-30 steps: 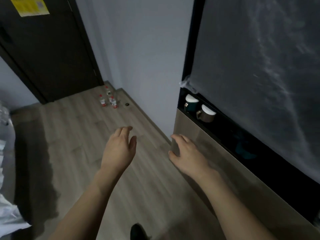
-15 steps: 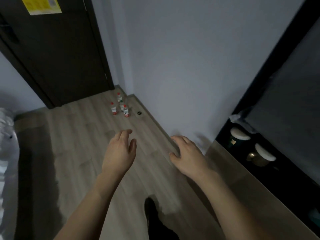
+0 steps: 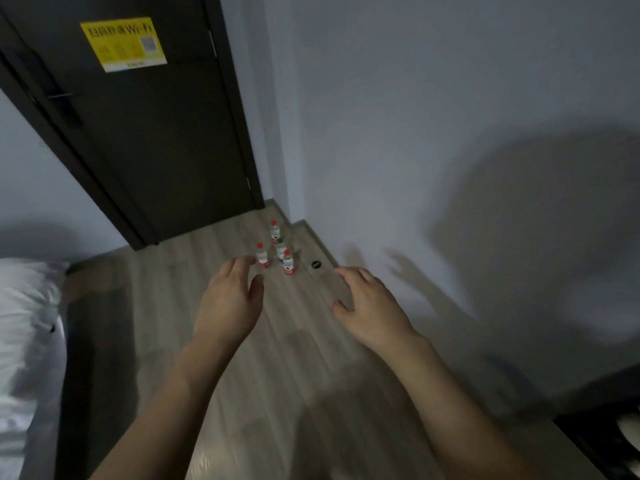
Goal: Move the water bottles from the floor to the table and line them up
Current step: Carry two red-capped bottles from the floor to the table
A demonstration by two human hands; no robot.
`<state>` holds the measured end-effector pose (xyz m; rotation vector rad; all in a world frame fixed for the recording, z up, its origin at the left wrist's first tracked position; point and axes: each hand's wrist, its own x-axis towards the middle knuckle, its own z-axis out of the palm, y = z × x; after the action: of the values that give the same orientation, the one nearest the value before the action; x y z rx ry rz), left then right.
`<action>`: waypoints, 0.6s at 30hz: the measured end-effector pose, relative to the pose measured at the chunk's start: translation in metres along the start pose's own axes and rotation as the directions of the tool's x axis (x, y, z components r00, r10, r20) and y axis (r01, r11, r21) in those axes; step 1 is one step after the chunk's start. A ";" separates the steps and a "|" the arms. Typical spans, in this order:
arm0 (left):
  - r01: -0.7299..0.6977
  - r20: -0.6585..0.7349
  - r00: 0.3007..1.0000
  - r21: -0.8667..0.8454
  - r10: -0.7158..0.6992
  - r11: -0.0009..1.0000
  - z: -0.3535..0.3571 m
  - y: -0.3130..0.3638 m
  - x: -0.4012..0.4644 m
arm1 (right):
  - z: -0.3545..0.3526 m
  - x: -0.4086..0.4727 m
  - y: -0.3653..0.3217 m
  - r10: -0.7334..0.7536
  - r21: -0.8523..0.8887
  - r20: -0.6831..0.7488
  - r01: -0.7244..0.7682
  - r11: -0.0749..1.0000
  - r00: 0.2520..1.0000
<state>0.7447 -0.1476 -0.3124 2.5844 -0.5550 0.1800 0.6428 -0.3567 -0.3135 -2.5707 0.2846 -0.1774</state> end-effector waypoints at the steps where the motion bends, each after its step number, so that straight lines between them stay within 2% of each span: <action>1: 0.003 0.017 1.000 -0.006 -0.003 1.000 0.004 -0.006 0.014 | 0.003 0.015 0.000 0.012 0.000 0.002 -0.012 1.000 1.000; 6: -0.002 0.082 0.997 -0.030 0.004 1.000 0.026 -0.055 0.090 | 0.038 0.096 -0.008 0.050 -0.029 0.039 -0.049 0.998 0.998; 18: -0.023 0.060 0.998 -0.042 0.026 0.999 0.009 -0.215 0.345 | 0.105 0.347 -0.093 0.094 0.009 0.051 -0.094 0.995 0.994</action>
<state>1.1480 -0.1015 -0.3371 2.5507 -0.6061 0.0970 1.0135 -0.3092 -0.3291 -2.5399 0.3837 -0.0785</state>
